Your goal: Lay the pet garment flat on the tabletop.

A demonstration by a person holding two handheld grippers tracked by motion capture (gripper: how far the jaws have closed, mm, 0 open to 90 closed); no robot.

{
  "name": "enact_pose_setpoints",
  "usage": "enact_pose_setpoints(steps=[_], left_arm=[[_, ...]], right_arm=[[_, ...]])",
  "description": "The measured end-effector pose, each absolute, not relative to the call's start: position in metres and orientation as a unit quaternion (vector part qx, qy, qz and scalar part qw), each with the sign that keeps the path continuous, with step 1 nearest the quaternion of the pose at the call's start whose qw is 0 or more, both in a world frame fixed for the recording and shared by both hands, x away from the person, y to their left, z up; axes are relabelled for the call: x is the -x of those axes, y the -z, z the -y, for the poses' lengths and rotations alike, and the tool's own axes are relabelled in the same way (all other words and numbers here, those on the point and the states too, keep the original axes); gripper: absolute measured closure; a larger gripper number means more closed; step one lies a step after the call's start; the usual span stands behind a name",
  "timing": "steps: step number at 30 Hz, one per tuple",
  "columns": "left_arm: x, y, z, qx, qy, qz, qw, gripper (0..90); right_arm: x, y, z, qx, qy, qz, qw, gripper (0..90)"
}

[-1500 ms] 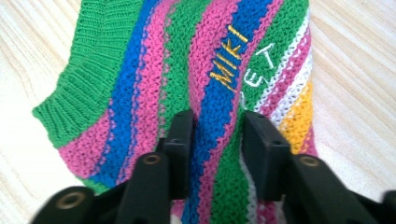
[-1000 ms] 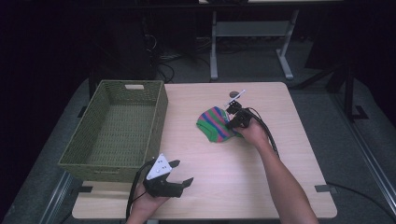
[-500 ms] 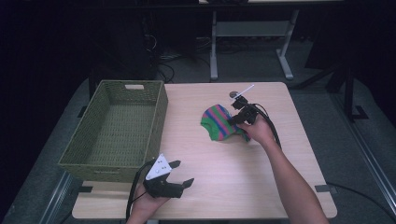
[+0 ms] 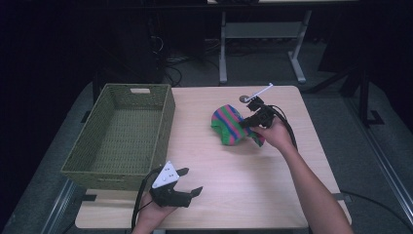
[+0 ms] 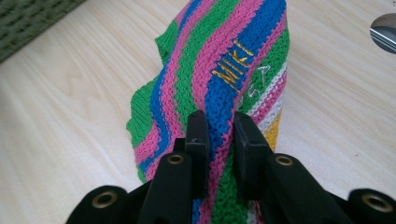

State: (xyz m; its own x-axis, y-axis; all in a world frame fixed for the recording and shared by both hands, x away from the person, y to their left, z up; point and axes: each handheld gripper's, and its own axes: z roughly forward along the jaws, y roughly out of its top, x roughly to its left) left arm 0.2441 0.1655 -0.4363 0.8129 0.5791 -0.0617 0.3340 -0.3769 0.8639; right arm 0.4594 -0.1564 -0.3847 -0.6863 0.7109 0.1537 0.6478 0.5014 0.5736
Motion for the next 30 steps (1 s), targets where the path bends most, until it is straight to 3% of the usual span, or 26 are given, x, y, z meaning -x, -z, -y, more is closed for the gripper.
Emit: enact_pose_setpoints(steps=[19,30], left_arm=[[-0.244,0.436,-0.166,-0.823,-0.130,-0.276,0.480,20.9],[-0.243,0.436,-0.164,-0.823,-0.129,-0.273,0.480,21.0]], right_arm=[[-0.430,0.355,0.163,-0.358,-0.349,-0.865,0.052,77.8],[-0.416,0.356,0.170,-0.346,-0.359,-0.866,0.041,77.8]])
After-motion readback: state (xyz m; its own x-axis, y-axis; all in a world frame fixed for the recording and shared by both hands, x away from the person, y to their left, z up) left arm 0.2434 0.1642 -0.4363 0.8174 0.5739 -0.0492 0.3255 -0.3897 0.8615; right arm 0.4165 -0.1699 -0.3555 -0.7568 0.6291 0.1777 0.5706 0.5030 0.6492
